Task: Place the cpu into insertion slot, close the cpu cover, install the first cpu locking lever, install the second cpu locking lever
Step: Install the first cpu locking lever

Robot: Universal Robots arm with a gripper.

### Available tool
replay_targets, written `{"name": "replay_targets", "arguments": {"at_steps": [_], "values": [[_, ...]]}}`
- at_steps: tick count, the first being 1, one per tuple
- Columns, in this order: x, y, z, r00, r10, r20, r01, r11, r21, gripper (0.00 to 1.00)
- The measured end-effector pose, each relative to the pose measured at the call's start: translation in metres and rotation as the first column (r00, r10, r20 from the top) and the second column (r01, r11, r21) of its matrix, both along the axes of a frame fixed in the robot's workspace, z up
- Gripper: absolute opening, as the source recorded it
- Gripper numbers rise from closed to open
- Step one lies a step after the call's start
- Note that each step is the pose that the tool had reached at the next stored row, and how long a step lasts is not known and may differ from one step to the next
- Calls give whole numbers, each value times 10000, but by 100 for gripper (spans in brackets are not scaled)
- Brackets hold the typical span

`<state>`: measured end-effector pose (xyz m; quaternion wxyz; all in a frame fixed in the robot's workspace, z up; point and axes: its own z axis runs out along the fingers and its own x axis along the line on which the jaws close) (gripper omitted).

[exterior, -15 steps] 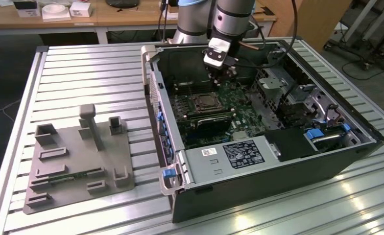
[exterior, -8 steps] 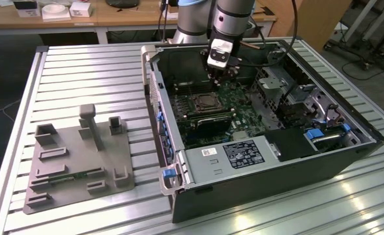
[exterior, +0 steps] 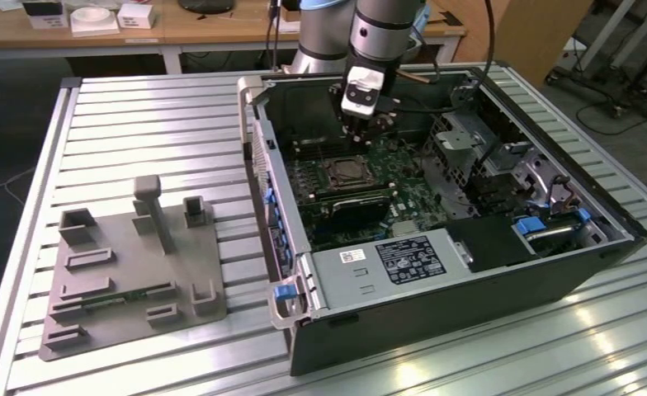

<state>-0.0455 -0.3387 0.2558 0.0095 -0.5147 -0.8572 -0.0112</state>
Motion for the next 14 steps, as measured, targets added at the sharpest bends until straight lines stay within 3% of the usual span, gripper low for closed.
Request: {"name": "replay_targets", "arguments": {"at_steps": [14], "values": [[-3, 0, 0, 10000, 62, -1, -62, 10000, 0, 11]]}}
